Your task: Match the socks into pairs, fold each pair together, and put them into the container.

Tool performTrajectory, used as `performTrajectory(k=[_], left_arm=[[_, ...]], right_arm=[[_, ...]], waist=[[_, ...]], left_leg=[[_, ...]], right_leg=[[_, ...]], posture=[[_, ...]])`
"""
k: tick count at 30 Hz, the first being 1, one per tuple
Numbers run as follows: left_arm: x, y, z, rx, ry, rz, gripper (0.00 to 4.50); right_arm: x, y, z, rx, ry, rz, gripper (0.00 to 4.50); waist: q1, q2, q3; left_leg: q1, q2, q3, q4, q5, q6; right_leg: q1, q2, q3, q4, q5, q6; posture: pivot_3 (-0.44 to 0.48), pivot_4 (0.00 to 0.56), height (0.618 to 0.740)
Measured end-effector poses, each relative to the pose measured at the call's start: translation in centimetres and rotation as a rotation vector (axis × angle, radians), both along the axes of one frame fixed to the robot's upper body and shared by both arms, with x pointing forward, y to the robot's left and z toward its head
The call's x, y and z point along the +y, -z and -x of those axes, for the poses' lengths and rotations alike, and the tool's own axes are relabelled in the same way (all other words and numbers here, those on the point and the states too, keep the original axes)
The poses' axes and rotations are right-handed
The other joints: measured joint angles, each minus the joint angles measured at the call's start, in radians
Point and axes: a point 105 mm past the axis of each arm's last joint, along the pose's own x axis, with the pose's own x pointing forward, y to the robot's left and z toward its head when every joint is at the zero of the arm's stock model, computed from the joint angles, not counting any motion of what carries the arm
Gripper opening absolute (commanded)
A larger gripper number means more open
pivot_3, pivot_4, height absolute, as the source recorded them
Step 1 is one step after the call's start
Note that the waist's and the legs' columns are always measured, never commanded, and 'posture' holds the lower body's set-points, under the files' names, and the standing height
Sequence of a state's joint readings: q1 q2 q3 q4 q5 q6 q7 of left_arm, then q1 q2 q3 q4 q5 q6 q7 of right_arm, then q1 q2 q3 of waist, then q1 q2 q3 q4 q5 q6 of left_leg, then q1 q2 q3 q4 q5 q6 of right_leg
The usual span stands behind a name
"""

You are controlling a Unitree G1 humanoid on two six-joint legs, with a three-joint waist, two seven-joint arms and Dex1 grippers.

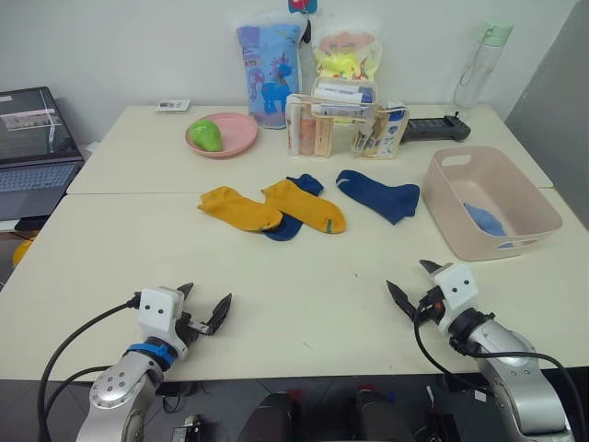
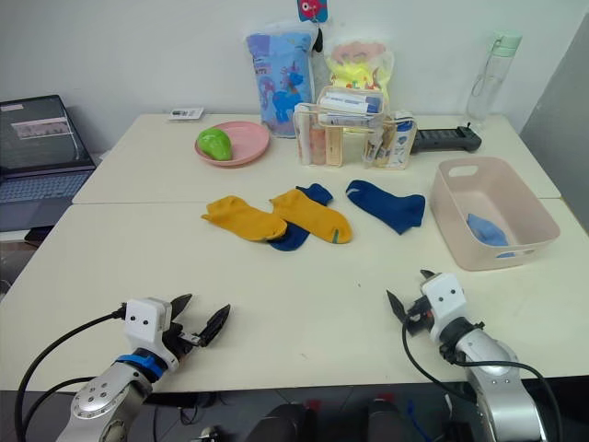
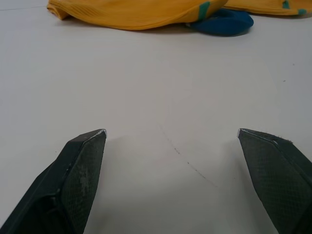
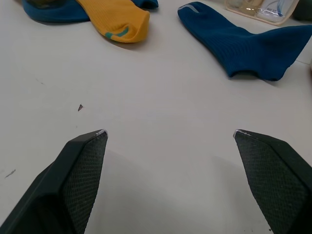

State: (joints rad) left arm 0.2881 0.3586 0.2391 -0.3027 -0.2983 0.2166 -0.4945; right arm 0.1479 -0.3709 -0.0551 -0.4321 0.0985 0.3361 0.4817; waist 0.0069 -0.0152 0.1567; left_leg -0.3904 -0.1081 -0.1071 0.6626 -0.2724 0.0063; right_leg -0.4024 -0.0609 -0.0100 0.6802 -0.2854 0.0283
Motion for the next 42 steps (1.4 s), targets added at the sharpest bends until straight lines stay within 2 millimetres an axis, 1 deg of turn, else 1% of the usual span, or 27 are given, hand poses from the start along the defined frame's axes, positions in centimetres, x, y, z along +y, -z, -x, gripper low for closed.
performTrajectory(k=[2, 4, 8, 10, 14, 16, 19, 24, 27, 29, 30, 31, 32, 37, 39, 42], left_arm=[[-0.2, -0.4, -0.3, -0.014, 0.010, -0.002, 4.50], [-0.5, -1.3, -1.1, -0.041, 0.032, -0.017, 4.50], [-2.0, -5.7, -4.6, -0.175, 0.132, -0.108, 4.50], [-3.1, -6.7, -5.9, -0.194, 0.180, -0.123, 4.50], [-5.1, -6.6, -8.4, -0.162, 0.249, -0.143, 4.50], [-5.4, -6.4, -9.5, -0.145, 0.250, -0.159, 4.50], [-5.6, -6.1, -11.0, -0.129, 0.242, -0.185, 4.50], [-6.2, -4.9, -12.5, -0.106, 0.244, -0.232, 4.50], [-7.0, -4.7, -13.4, -0.116, 0.243, -0.213, 3.93], [-7.3, -5.1, -13.9, -0.139, 0.244, -0.216, 3.25], [-7.3, -5.3, -14.0, -0.151, 0.238, -0.221, 2.99], [-7.4, -5.4, -14.1, -0.158, 0.235, -0.219, 2.58], [-7.5, -5.5, -14.2, -0.165, 0.237, -0.216, 2.28], [-7.5, -5.0, -14.3, -0.154, 0.236, -0.214, 0.59], [-7.5, -5.1, -14.3, -0.156, 0.236, -0.214, 0.03], [-7.5, -5.1, -14.3, -0.158, 0.235, -0.213, 0.03]], right_arm=[[0.1, -0.1, -0.1, -0.005, -0.007, -0.002, 4.46], [0.7, -0.6, -0.1, 0.000, -0.085, -0.007, 4.46], [3.7, -3.6, -0.8, -0.023, -0.324, -0.028, 4.46], [4.9, -4.7, -0.9, -0.021, -0.413, -0.019, 4.46], [6.7, -5.9, -1.2, -0.008, -0.525, -0.007, 4.46], [7.3, -6.2, -1.3, -0.010, -0.554, -0.004, 4.46], [8.1, -6.5, -2.0, -0.014, -0.565, -0.005, 4.46], [8.4, -6.1, -2.6, 0.002, -0.561, -0.005, 4.46], [8.9, -6.9, -3.0, -0.021, -0.555, -0.019, 4.50], [8.9, -6.8, -3.0, -0.011, -0.552, -0.022, 4.50], [8.9, -6.8, -3.0, -0.009, -0.550, -0.023, 4.50], [8.8, -6.8, -3.1, -0.008, -0.545, -0.023, 4.50], [8.8, -6.8, -3.1, -0.008, -0.541, -0.024, 4.50], [8.7, -6.7, -3.2, 0.001, -0.529, -0.026, 4.50], [8.7, -6.7, -3.2, 0.003, -0.530, -0.031, 4.50], [8.7, -6.7, -3.2, 0.004, -0.530, -0.035, 4.50]], waist=[[0.000, 0.000, 0.000], [0.000, 0.000, 0.000], [-0.004, 0.000, 0.000], [-0.006, 0.000, 0.000], [-0.006, -0.001, 0.000], [-0.006, -0.001, 0.000], [-0.007, -0.001, 0.000], [-0.007, -0.001, 0.000], [-0.007, -0.001, 0.000], [-0.007, -0.001, 0.000], [-0.008, -0.001, 0.000], [-0.008, -0.001, 0.000], [-0.008, -0.001, 0.000], [-0.008, -0.001, 0.000], [-0.008, -0.001, 0.000], [-0.008, -0.001, 0.000]], left_leg=[[0.000, 0.000, 0.000, 0.000, 0.000, 0.000], [0.000, 0.000, 0.000, 0.000, 0.000, 0.000], [0.000, 0.000, 0.000, 0.001, 0.000, 0.000], [0.000, 0.000, 0.000, 0.000, 0.000, 0.000], [-0.001, 0.000, 0.000, 0.001, 0.000, 0.000], [-0.001, 0.000, 0.000, 0.001, 0.000, 0.000], [-0.001, 0.000, 0.000, 0.001, 0.000, 0.000], [-0.002, 0.000, 0.000, 0.001, 0.000, -0.001], [-0.002, 0.000, -0.001, 0.002, 0.000, -0.001], [-0.003, 0.000, 0.000, 0.002, 0.000, -0.001], [-0.003, 0.000, 0.000, 0.002, 0.000, -0.001], [-0.003, 0.000, 0.000, 0.002, 0.000, -0.001], [-0.003, 0.000, 0.000, 0.002, 0.000, -0.001], [-0.003, 0.000, -0.001, 0.002, 0.000, -0.001], [-0.003, 0.000, -0.001, 0.002, 0.000, -0.001], [-0.003, 0.000, 0.000, 0.002, 0.000, -0.001]], right_leg=[[0.000, 0.000, 0.000, 0.000, 0.000, 0.000], [0.000, 0.000, 0.000, 0.000, 0.000, 0.000], [0.001, 0.001, -0.001, 0.000, 0.000, 0.000], [0.001, 0.001, 0.000, -0.001, 0.000, 0.000], [-0.001, 0.001, -0.001, 0.000, 0.000, 0.000], [-0.001, 0.001, 0.000, 0.000, 0.000, 0.000], [-0.001, 0.001, 0.000, 0.000, 0.000, 0.000], [-0.002, 0.001, 0.000, 0.000, 0.000, 0.000], [-0.002, 0.001, -0.001, 0.001, 0.000, 0.000], [-0.002, 0.001, 0.000, 0.000, 0.000, 0.000], [-0.003, 0.001, 0.000, 0.000, 0.000, 0.000], [-0.003, 0.001, 0.000, 0.000, 0.000, 0.000], [-0.003, 0.001, 0.000, 0.001, 0.000, 0.000], [-0.003, 0.001, 0.000, 0.001, 0.000, 0.000], [-0.003, 0.001, 0.000, 0.001, 0.000, 0.000], [-0.003, 0.001, 0.000, 0.001, 0.000, 0.000]], posture=[[0.000, 0.150, 0.740], [0.000, 0.150, 0.740], [0.000, 0.150, 0.740], [0.000, 0.150, 0.740], [0.000, 0.150, 0.740], [0.000, 0.150, 0.740], [0.000, 0.150, 0.740], [0.000, 0.150, 0.740], [0.000, 0.150, 0.740], [0.000, 0.150, 0.740], [0.000, 0.150, 0.740], [0.000, 0.150, 0.740], [0.000, 0.150, 0.740], [0.000, 0.150, 0.740], [0.000, 0.150, 0.740], [0.000, 0.150, 0.740]])
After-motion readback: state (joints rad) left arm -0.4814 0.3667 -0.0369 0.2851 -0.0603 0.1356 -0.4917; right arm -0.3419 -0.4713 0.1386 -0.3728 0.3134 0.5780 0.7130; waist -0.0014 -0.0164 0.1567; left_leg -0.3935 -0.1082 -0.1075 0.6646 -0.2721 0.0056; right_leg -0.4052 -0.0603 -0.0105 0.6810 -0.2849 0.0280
